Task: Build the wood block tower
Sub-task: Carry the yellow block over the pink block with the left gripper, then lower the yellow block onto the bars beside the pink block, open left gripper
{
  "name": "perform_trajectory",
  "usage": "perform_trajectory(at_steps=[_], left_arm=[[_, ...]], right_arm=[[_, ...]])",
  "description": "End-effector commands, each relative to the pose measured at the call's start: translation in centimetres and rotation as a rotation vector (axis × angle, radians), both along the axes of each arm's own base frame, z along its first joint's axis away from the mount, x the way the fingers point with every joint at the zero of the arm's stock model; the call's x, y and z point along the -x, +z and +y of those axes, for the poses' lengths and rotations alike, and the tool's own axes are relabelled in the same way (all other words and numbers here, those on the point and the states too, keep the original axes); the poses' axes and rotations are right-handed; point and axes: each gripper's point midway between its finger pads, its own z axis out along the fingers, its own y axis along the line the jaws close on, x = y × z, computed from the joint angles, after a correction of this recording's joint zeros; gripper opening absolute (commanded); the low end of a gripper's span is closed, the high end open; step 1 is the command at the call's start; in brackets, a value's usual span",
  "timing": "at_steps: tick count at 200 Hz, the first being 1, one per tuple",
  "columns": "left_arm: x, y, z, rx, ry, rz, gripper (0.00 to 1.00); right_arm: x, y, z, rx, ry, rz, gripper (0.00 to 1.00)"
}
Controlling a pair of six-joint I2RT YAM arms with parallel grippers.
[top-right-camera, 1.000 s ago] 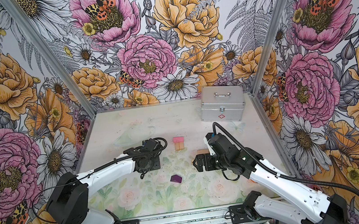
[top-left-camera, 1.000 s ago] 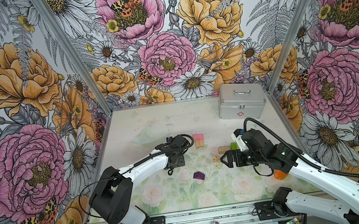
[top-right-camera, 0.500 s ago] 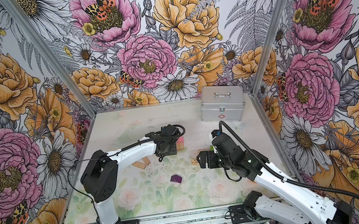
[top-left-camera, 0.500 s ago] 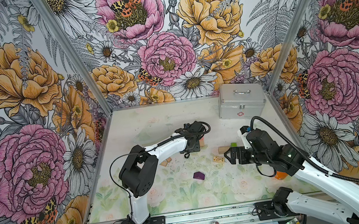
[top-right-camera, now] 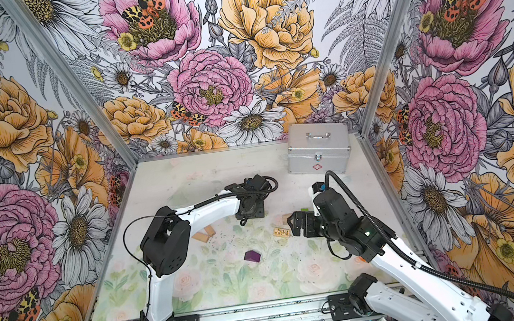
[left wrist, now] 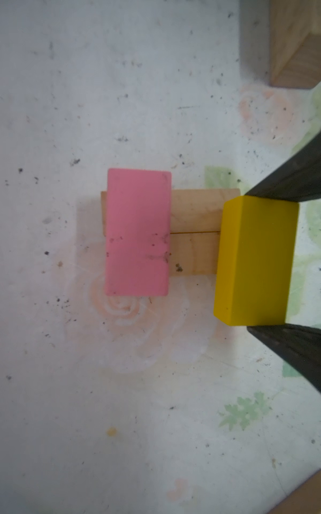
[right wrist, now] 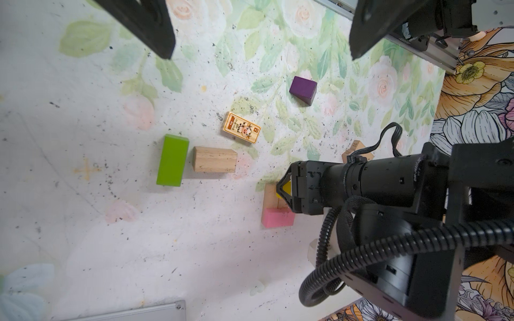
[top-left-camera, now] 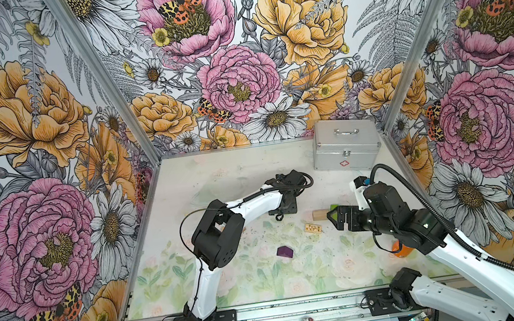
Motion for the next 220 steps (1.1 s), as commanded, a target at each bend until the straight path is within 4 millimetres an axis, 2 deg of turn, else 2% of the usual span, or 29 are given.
perform_trajectory(at_steps=[1,220], left_arm=[[-0.5,0.4,-0.6,-0.006,-0.008,-0.011,0.43],[-1.7,-0.6,-1.7,-0.046,-0.019,0.007,0.46]], right_arm=[[0.3,-0.2,-0.4,0.002,0.011,0.0,1.0],[0.0,-0.3,-2.3,0.037,-0.021,0.006,1.0]])
